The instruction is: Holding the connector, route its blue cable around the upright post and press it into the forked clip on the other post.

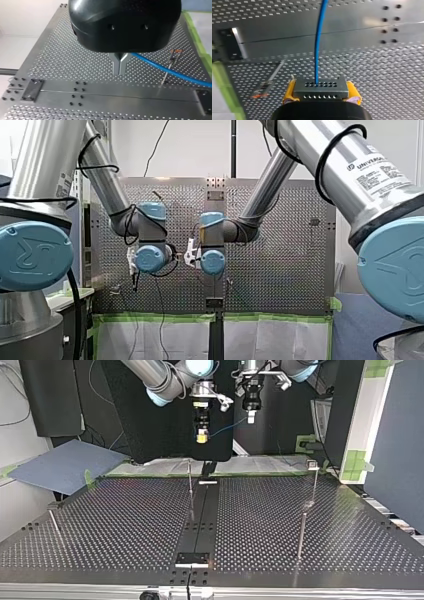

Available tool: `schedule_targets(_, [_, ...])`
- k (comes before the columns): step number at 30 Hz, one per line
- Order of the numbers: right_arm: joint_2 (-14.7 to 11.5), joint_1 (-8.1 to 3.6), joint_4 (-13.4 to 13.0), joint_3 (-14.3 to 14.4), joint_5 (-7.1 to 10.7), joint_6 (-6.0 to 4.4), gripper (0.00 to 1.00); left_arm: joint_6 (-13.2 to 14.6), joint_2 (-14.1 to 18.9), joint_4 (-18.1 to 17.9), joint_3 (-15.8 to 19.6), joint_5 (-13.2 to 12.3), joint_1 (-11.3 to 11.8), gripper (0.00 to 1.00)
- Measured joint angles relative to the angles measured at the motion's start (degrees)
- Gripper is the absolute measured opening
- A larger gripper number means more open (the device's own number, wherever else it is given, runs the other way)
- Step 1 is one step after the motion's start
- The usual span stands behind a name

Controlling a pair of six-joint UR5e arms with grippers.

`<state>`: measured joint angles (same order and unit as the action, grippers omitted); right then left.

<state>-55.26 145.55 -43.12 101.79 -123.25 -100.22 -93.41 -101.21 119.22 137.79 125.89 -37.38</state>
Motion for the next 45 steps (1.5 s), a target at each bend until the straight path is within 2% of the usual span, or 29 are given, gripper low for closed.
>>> schedule_targets(4, [-1.75, -0.75, 1.67, -0.90, 0.81, 0.29, 0.00, -0.32, 2.03, 1.13, -0.85, -0.61, 0.45, 0.00])
schedule_targets(8, [-3.56, -1.27, 2.72, -1.27, 2.46, 0.71, 0.00, -0.69, 4.25, 1.96, -1.83, -1.02, 1.03, 0.00])
schedule_targets(11, [-5.05, -1.65, 2.53, -1.38, 3.93, 1.79, 0.00, -1.16, 5.32, 2.83, -2.75, -1.02, 1.62, 0.00])
schedule_targets(15, [-7.48, -2.12, 3.04, -2.25, 6.34, 3.77, 0.00, -2.28, 5.74, 4.29, -4.17, -0.74, 2.50, 0.00])
schedule_targets(21, [-10.51, -2.51, 5.91, -5.13, 9.76, 4.63, 0.00, -3.58, 5.80, 5.88, -5.67, 0.19, 3.96, 0.00])
schedule_targets(24, [-11.03, -2.70, 7.60, -6.46, 11.09, 5.08, 0.00, -3.90, 5.81, 6.48, -6.01, 0.22, 5.07, 0.00])
schedule_targets(30, [-11.22, -2.99, 10.73, -8.17, 12.31, 5.82, 0.00, -4.58, 6.27, 7.34, -6.12, -0.29, 6.61, 0.00])
schedule_targets(39, [-11.24, -3.03, 13.66, -11.30, 15.50, 7.16, 0.00, -8.82, 10.40, 9.72, -6.15, -4.48, 10.93, 0.00])
schedule_targets(45, [-11.23, -2.62, 16.07, -13.80, 15.98, 7.80, 0.00, -11.75, 13.34, 10.20, -6.16, -6.06, 13.88, 0.00])
